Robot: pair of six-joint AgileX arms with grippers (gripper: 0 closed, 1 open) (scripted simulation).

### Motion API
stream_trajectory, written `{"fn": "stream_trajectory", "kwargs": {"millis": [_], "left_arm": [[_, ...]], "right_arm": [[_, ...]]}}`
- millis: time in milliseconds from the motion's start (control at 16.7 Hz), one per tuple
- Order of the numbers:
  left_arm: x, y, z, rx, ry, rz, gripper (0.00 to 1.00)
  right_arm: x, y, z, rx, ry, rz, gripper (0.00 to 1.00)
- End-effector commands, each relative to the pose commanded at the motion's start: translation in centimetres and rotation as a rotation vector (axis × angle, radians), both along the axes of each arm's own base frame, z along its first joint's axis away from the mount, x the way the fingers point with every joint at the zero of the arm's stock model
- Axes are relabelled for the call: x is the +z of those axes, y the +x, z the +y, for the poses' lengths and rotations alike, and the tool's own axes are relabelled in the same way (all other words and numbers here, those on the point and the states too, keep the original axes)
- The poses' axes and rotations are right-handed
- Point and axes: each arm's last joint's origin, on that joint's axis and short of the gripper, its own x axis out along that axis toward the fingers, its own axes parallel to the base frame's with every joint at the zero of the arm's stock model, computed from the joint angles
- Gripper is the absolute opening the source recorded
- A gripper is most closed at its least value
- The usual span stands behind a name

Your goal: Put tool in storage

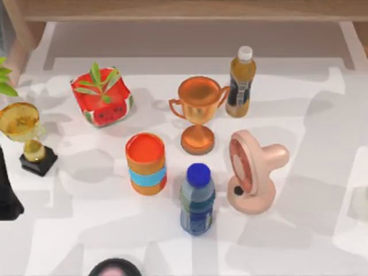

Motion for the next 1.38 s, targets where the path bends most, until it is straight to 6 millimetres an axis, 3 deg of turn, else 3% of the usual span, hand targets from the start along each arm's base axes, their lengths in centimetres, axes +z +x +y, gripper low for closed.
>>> {"fn": "stream_trajectory", "kwargs": {"millis": [300, 1080, 1380], "left_arm": [[0.0, 0.0, 0.0, 0.0, 0.0, 0.0, 1.0], [0.0, 0.0, 0.0, 0.0, 0.0, 0.0, 1.0], [0.0, 0.0, 0.0, 0.0, 0.0, 0.0, 1.0]], "right_arm": [[-0.05, -0.01, 0.06, -0.009, -0.006, 0.006, 0.0], [-0.05, -0.01, 0.06, -0.009, -0.006, 0.006, 0.98], [-0.05, -0.01, 0.06, -0.009, -0.006, 0.006, 1.0]]}}
